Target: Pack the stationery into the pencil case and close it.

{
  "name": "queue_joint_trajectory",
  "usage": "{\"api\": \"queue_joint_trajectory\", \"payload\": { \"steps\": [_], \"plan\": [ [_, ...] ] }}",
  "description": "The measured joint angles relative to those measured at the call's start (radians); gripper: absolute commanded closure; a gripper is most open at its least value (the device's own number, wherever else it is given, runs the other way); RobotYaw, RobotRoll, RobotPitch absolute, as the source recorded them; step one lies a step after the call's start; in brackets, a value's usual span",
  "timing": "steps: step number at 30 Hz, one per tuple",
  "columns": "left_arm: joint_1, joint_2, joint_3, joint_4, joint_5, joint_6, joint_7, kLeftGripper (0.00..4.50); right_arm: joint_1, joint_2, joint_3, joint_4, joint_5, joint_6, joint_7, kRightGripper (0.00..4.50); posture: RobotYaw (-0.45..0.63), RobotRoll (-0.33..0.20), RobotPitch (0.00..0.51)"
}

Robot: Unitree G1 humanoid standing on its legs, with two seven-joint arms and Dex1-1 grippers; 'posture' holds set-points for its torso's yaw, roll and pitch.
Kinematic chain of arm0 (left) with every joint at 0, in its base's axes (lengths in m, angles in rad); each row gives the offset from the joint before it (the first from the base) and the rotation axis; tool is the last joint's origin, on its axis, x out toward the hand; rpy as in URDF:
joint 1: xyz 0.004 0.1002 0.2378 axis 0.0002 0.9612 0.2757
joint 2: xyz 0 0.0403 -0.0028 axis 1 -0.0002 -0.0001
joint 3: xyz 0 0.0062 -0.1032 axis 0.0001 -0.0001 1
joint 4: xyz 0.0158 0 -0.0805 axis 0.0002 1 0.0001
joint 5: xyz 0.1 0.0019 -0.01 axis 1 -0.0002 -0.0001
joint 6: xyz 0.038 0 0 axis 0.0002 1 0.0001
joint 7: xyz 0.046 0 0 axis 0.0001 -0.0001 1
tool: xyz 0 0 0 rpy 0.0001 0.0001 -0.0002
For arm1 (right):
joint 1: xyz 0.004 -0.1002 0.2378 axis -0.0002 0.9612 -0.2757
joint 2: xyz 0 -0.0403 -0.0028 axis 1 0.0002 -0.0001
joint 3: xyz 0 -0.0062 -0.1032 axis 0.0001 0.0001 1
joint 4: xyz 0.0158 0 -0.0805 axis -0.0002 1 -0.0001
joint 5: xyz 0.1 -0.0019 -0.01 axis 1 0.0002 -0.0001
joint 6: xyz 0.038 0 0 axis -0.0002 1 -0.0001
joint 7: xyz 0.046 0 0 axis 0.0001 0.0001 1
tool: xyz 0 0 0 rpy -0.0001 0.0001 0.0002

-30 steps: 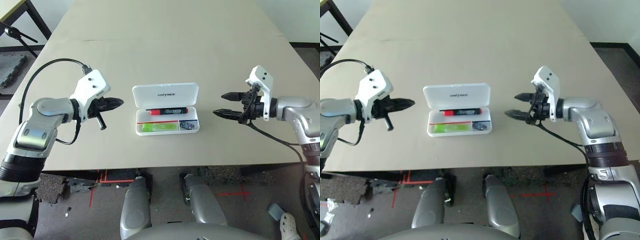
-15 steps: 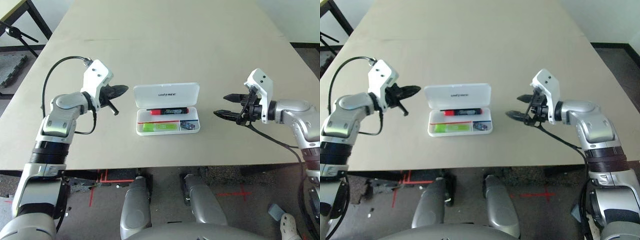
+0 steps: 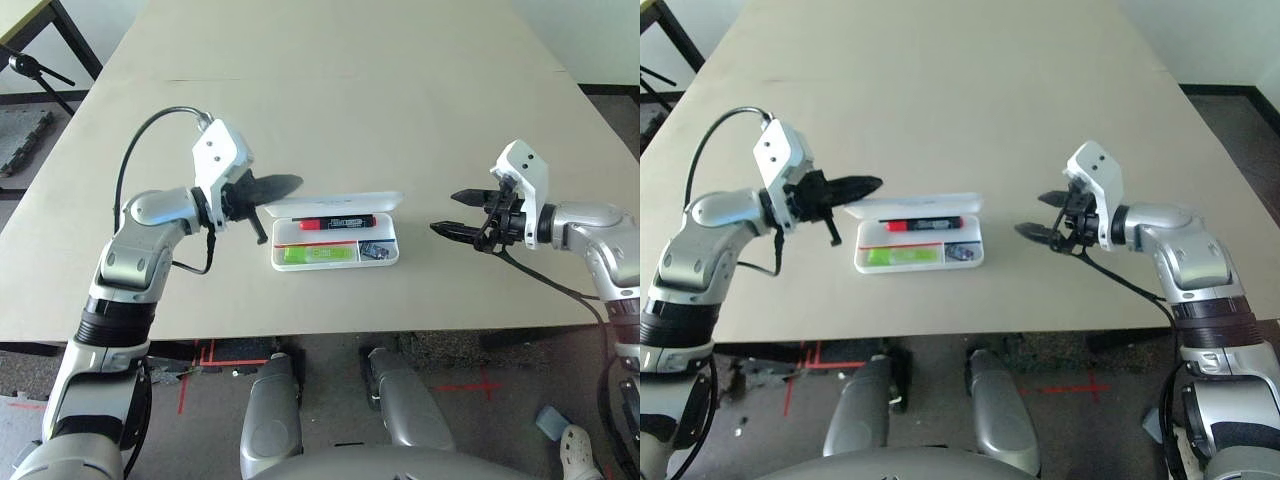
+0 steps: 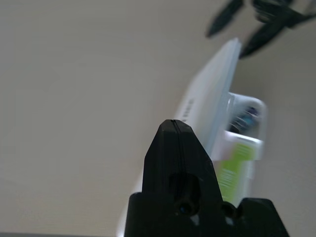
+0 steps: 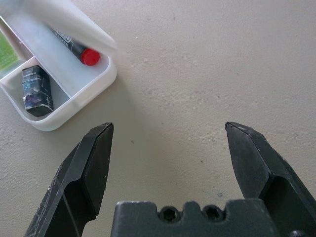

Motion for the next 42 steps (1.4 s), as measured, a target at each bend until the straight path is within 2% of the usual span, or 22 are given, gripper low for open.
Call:
{"api": "queue_joint_trajectory", "payload": {
  "steps": [11, 20, 23, 26, 27, 33, 42],
  "plan": [
    [0.071, 0.002, -0.187, -0.01, 0.161, -0.044, 0.04, 4.48, -0.002, 0.014, 0.007, 0.011, -0.025, -0.016, -0.003, 0.0, -0.08, 0.0, 0.208],
    [0.084, 0.011, -0.208, 0.007, 0.214, -0.125, 0.064, 4.48, -0.016, 0.043, 0.009, 0.046, -0.052, -0.044, -0.029, 0.0, -0.08, 0.0, 0.213],
    [0.097, -0.056, -0.161, 0.043, 0.2, -0.137, 0.118, 3.86, -0.058, 0.085, 0.001, 0.09, -0.066, -0.09, -0.083, 0.0, -0.07, 0.0, 0.215],
    [0.098, -0.103, -0.086, 0.073, 0.162, -0.135, 0.175, 2.78, -0.1, 0.13, -0.021, 0.138, -0.068, -0.149, -0.151, 0.0, -0.07, 0.0, 0.211],
    [0.09, -0.117, -0.041, 0.097, 0.146, -0.142, 0.2, 2.29, -0.119, 0.153, -0.042, 0.17, -0.07, -0.182, -0.186, 0.0, -0.07, 0.0, 0.208],
    [0.023, -0.144, 0.189, 0.232, 0.081, -0.187, 0.338, 0.05, -0.188, 0.245, -0.148, 0.301, -0.073, -0.348, -0.347, 0.0, -0.06, 0.0, 0.196],
    [-0.035, -0.171, 0.439, 0.473, 0.018, -0.313, 0.55, 0.02, -0.2, 0.376, -0.317, 0.484, -0.067, -0.641, -0.645, 0.0, -0.05, 0.0, 0.163]
  ]
}}
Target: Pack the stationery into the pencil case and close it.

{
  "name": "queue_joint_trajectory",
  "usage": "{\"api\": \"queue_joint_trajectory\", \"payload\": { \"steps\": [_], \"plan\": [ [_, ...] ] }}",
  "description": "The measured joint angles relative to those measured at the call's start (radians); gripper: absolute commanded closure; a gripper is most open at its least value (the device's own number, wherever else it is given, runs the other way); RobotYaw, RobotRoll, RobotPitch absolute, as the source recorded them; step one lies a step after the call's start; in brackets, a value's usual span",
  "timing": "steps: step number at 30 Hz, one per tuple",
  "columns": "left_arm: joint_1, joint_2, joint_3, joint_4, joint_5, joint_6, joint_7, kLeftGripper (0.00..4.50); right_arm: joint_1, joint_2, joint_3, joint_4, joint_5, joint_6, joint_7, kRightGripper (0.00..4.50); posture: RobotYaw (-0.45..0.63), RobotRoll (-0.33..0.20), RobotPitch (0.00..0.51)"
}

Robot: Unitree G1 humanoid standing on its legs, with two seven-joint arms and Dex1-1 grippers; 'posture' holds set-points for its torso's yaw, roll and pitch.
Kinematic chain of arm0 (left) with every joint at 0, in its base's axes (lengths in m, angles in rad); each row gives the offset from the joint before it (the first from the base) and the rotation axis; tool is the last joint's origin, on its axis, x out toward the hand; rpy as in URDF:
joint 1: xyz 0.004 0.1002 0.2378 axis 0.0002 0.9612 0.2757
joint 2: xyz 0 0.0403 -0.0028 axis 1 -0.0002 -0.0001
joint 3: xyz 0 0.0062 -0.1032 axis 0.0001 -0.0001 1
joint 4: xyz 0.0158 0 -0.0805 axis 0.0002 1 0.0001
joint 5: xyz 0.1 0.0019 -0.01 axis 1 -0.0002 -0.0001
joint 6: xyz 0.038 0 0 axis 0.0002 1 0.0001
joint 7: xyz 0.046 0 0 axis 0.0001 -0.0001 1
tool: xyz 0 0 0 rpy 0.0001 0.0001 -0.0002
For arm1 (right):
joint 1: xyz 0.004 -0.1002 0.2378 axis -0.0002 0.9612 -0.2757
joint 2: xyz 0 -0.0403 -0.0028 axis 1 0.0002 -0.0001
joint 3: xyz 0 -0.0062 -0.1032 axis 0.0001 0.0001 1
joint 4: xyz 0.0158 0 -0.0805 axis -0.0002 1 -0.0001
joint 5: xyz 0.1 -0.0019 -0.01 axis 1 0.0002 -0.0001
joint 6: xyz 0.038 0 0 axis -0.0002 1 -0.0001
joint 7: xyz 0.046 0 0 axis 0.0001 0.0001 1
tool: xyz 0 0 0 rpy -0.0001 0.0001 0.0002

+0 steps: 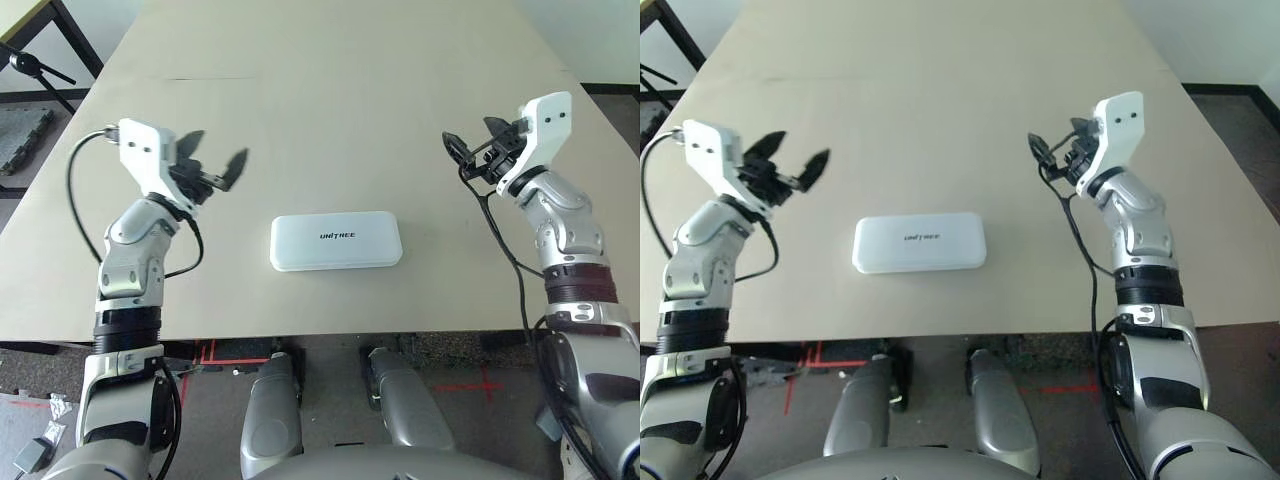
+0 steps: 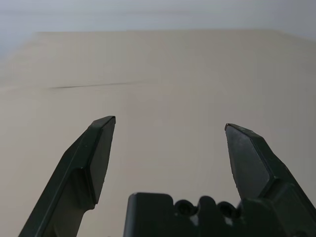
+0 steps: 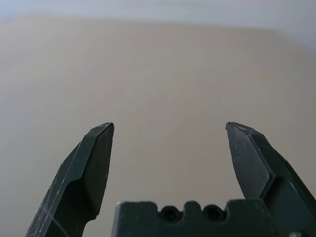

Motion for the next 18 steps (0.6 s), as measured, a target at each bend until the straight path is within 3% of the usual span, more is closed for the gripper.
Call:
{"api": "queue_joint_trajectory", "payload": {
  "steps": [9, 18],
  "plan": [
    [-0.062, 0.006, 0.027, 0.247, 0.013, -0.173, 0.085, 0.02, 0.086, 0.066, -0.046, 0.135, -0.034, -0.269, -0.22, 0.0, -0.06, 0.0, 0.095],
    [-0.108, 0.044, 0.053, 0.502, 0.011, -0.348, 0.096, 0.02, 0.118, 0.029, -0.082, 0.264, -0.032, -0.372, -0.277, 0.0, -0.07, 0.0, 0.038]
  ]
}}
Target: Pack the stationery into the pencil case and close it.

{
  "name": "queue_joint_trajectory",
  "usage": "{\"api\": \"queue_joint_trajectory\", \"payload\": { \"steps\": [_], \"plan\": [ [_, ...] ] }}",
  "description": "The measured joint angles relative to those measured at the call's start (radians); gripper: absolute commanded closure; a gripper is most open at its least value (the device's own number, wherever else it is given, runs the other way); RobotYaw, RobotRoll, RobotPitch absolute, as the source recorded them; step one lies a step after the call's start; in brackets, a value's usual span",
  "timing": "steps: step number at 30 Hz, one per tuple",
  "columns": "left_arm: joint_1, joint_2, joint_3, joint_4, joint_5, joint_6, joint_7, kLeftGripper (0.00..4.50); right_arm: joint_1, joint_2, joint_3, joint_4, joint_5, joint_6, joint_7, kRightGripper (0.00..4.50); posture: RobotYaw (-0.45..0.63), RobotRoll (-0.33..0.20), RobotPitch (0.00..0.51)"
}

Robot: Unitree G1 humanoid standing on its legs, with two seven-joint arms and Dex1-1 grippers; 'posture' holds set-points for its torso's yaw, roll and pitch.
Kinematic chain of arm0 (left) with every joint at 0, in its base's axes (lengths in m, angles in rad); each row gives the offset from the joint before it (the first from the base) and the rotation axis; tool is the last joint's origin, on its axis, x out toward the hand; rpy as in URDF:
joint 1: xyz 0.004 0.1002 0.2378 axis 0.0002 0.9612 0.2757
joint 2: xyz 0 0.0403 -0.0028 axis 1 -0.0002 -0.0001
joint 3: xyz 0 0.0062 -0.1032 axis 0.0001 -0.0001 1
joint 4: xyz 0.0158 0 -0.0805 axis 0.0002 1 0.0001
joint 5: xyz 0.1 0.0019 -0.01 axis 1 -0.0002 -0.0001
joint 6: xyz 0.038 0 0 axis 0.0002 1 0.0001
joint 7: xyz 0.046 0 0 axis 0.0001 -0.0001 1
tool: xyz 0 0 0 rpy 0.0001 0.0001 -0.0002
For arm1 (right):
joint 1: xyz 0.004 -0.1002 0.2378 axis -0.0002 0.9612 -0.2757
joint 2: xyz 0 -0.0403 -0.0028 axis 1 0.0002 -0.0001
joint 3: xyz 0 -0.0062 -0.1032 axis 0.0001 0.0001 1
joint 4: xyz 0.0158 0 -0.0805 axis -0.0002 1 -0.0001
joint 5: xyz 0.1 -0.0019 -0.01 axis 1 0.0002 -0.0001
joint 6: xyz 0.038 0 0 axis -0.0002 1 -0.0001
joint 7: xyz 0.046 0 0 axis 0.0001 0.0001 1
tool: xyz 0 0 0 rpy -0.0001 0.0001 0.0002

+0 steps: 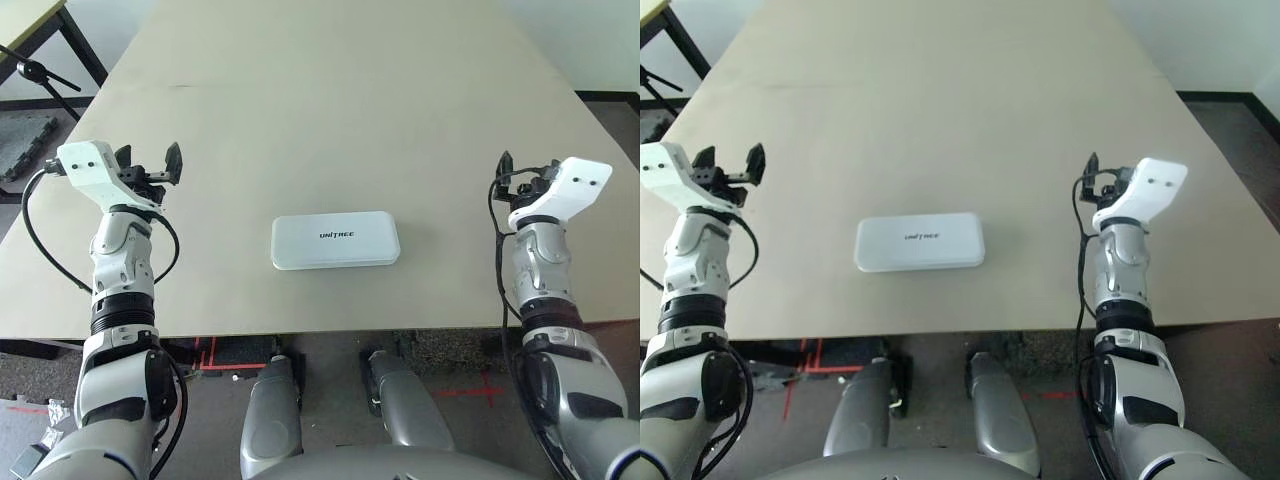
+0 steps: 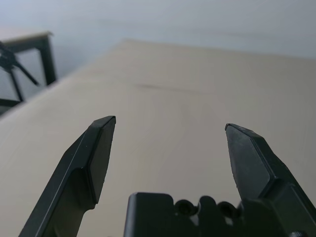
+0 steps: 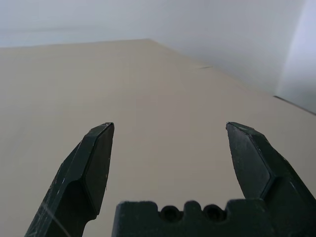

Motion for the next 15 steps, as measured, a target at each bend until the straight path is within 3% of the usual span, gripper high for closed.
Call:
{"api": "queue_joint_trajectory", "payload": {
  "steps": [6, 15],
  "plan": [
    [-0.031, -0.007, -0.006, 0.055, 0.0, -0.057, -0.002, 0.02, -0.001, -0.009, -0.005, 0.068, 0.001, -0.035, 0.0, 0.0, -0.07, 0.0, 0.017],
    [-0.033, -0.017, -0.042, 0.059, 0.001, -0.066, -0.015, 0.02, -0.032, -0.014, -0.005, 0.095, 0.005, -0.043, 0.009, 0.0, -0.07, 0.0, 0.036]
  ]
}}
